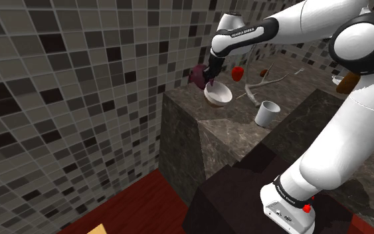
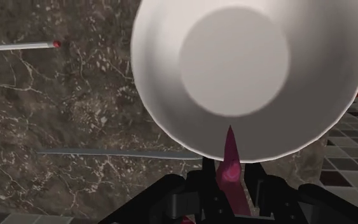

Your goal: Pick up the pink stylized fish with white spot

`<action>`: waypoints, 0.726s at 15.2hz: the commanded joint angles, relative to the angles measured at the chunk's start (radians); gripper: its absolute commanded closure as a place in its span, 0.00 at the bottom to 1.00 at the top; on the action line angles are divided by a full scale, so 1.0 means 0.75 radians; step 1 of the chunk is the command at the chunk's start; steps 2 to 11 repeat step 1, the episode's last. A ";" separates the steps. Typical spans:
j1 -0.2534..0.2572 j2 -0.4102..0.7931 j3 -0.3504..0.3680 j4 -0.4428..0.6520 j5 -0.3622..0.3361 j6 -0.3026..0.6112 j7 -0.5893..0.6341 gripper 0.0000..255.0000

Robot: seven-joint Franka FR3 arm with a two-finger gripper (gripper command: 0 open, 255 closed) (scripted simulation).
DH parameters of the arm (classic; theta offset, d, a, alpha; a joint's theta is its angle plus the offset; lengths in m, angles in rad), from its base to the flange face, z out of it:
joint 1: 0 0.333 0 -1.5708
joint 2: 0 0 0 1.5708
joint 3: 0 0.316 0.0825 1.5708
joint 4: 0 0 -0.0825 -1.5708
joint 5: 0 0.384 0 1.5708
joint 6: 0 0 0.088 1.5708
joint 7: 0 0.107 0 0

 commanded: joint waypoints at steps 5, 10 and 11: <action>0.000 -0.004 0.000 0.004 0.000 -0.008 -0.001 1.00; 0.000 -0.004 0.000 0.004 0.000 -0.008 -0.001 1.00; 0.000 -0.004 0.000 0.004 0.000 -0.008 -0.001 1.00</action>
